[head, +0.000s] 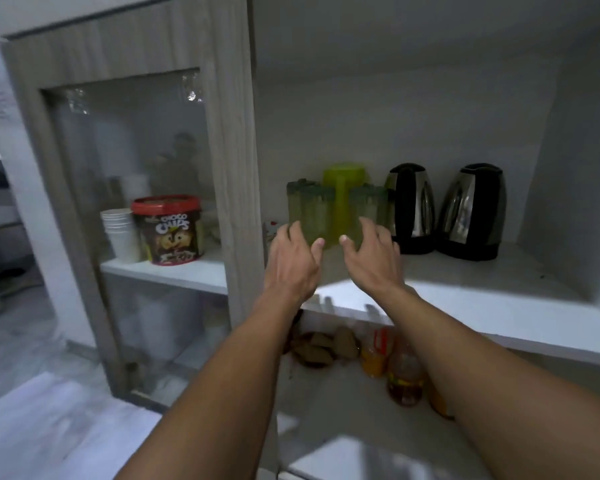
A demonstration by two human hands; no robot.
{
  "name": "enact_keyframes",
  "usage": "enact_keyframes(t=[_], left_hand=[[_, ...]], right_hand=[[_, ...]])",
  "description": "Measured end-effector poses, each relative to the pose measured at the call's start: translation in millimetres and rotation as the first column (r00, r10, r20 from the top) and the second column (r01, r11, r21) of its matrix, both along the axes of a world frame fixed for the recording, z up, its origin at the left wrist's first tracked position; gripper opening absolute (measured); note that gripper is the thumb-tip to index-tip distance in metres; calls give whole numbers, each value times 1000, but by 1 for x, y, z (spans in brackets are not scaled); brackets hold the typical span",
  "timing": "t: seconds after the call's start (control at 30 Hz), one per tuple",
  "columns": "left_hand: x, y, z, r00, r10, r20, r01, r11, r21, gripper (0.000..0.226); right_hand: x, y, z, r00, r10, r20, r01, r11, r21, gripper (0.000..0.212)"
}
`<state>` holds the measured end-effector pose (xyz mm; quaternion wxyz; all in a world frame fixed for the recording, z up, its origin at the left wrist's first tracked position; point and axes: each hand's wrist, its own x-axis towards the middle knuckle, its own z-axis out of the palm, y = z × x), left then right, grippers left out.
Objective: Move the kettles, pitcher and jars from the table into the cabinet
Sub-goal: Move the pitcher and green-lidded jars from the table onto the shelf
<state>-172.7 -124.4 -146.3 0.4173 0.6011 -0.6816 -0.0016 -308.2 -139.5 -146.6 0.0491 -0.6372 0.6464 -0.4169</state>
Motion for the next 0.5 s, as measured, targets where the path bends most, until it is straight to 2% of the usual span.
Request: enact_keyframes(t=[0.1,0.27,0.5], left_hand=[[37,53,-4,994,101,40,-101,995,-18,56],[123,136,2,942,316,111,-315,949,-26,63],[273,275,-4,773,607,183,-624,780,51,68]], right_hand=[[34,45,-5,995,91,-48,-89,995,48,61],[124,102,-2,964,255,-76,-250,965,74,62],[289,205,-3,813,569,-126,-559,822,107,61]])
